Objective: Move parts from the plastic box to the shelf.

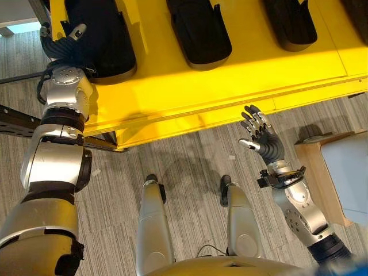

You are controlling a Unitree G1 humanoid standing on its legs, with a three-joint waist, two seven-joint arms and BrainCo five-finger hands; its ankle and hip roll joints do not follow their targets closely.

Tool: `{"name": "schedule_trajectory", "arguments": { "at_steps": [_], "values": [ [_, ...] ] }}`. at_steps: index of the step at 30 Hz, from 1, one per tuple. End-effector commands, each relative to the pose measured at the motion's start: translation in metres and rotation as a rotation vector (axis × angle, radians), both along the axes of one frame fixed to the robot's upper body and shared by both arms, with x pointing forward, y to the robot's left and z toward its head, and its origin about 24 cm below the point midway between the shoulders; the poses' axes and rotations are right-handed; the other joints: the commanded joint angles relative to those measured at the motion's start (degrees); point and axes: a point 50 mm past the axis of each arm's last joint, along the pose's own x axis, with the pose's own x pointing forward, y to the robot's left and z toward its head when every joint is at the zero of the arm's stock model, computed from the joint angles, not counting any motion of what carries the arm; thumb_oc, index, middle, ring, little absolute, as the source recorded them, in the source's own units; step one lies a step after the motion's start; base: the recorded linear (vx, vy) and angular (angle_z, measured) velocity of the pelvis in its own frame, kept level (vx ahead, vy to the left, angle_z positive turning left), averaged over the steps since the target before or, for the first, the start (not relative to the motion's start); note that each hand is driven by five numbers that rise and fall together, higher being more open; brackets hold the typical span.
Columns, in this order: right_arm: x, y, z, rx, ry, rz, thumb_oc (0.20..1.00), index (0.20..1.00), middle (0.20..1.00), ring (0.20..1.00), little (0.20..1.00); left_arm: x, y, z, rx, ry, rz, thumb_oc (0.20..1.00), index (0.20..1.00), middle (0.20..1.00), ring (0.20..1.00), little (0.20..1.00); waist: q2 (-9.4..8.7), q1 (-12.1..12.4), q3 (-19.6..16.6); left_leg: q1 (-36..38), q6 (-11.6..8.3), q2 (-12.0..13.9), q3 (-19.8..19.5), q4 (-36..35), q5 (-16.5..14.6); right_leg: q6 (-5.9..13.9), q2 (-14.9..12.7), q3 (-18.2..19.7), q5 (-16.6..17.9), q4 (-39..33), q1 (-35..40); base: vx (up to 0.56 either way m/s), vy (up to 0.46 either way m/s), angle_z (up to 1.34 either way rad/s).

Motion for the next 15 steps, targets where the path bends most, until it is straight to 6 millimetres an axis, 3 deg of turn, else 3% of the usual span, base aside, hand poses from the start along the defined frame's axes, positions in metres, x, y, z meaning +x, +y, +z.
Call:
{"name": "schedule_trajectory", "arguments": {
  "at_steps": [1, 8, 12, 15],
  "values": [
    [-0.004, -0.009, 0.024, 0.036, -0.122, -0.021, 1.0, 1.0, 1.0, 1.0, 1.0, -0.013, 0.024, 0.002, -0.029, -0.042, 0.066, 1.0, 1.0, 1.0, 1.0, 1.0, 0.83, 1.8, -1.0, 1.4, -0.48, 2.3, -0.6, -2.7, 4.3, -1.94, 0.8, 0.5, 4.9, 1.5, -0.4, 0.0, 0.0, 0.0],
    [0.002, -0.011, 0.033, 0.035, -0.171, -0.053, 1.0, 1.0, 1.0, 1.0, 1.0, -0.023, 0.015, 0.011, 0.073, -0.18, -0.003, 1.0, 1.0, 1.0, 1.0, 1.0, 1.69, 3.1, -0.5, 3.8, -0.7, 1.9, -0.6, -4.6, 5.1, -2.05, 0.5, 0.2, 5.0, 0.8, 1.7, 0.0, 0.0, 0.01],
    [0.002, -0.018, 0.04, 0.008, -0.217, -0.101, 1.0, 1.0, 1.0, 1.0, 1.0, -0.052, 0.001, 0.027, 0.277, -0.34, -0.035, 1.0, 1.0, 1.0, 1.0, 1.0, 2.25, 4.5, -0.2, 5.3, -0.99, 1.6, -0.6, -5.6, 5.6, -2.27, 0.2, -0.3, 4.9, 0.4, 3.1, -0.01, -0.003, 0.01],
    [0.003, -0.024, 0.043, -0.011, -0.237, -0.133, 1.0, 1.0, 1.0, 1.0, 1.0, -0.07, -0.002, 0.02, 0.337, -0.386, -0.031, 1.0, 1.0, 1.0, 1.0, 1.0, 2.59, 5.0, -0.1, 6.1, -1.06, 1.5, -0.6, -6.0, 5.7, -2.43, 0.1, -0.4, 4.7, 0.3, 3.6, -0.02, -0.006, 0.04]
  ]
}}
